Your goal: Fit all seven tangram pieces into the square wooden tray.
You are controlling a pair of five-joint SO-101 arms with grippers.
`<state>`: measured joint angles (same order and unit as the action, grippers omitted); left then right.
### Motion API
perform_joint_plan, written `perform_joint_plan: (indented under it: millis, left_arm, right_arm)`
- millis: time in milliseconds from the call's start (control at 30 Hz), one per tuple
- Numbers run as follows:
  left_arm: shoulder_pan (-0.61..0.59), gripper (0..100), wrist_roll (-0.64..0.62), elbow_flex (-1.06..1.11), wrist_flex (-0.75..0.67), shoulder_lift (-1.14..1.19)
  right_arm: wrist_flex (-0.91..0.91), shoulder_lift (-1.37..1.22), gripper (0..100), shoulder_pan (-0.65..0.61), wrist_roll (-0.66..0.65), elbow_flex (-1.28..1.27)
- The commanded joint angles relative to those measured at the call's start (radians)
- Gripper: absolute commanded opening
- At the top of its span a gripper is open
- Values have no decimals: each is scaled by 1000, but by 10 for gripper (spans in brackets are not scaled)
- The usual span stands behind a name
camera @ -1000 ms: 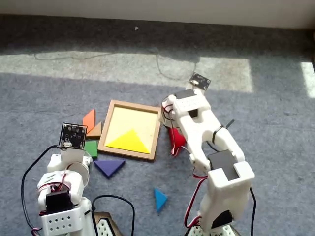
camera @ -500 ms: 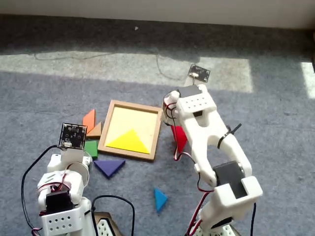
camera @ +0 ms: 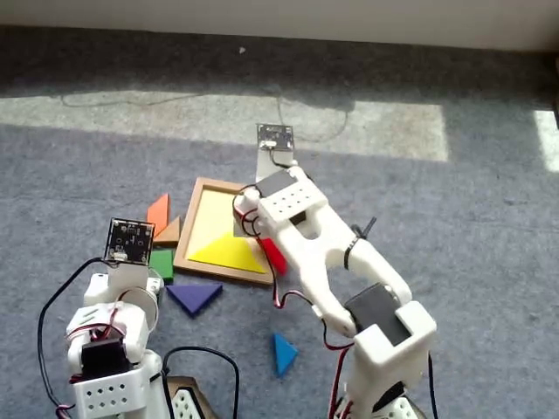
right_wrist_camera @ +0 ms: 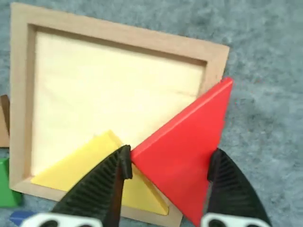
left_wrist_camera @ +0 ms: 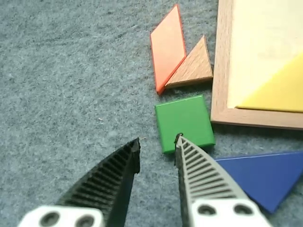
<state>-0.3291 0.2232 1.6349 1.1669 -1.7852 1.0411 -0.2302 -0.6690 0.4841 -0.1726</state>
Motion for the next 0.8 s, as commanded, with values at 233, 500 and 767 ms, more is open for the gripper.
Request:
perform_joint_plan:
  millis: [233, 500, 767]
  left_arm:
    - [-8, 148, 12, -4, -14, -31]
    - [-8, 148, 12, -4, -14, -31]
    - [-8, 148, 12, -4, -14, -31]
  right_arm:
    - [-7, -90, 169, -38, -9, 186]
    - [130, -97, 275, -93, -9, 288]
    - [130, -91, 234, -64, -18, 294]
